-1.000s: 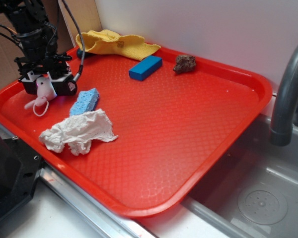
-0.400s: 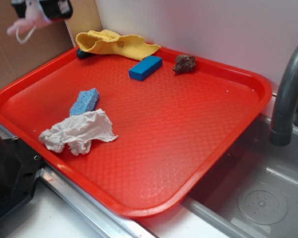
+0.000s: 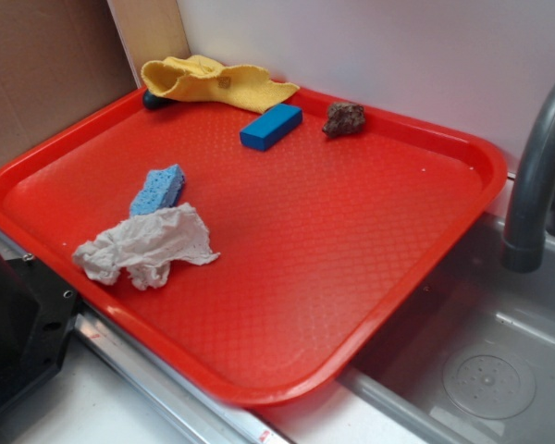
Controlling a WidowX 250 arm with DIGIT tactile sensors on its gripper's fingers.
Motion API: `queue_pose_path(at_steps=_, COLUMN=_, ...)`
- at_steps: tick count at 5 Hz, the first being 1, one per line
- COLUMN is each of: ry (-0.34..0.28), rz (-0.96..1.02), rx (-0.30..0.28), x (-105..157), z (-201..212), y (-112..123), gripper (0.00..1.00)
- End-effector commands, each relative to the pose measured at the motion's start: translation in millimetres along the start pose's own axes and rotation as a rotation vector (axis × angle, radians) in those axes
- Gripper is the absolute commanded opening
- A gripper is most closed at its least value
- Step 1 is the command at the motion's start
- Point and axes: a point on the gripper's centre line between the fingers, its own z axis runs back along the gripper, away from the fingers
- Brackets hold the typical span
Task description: Grab the pink bunny.
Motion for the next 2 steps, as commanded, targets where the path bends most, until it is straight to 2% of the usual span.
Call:
queue_pose_path(at_steps=1, ry=-0.104, rz=0.028, rx=0.149, x=-5.4, z=-16.1, y=11.0, gripper=0.0)
queue_pose_path(at_steps=2, ry=-0.131, rz=0.023, rx=0.138, x=-7.5, z=-24.5, y=10.3, gripper=0.0)
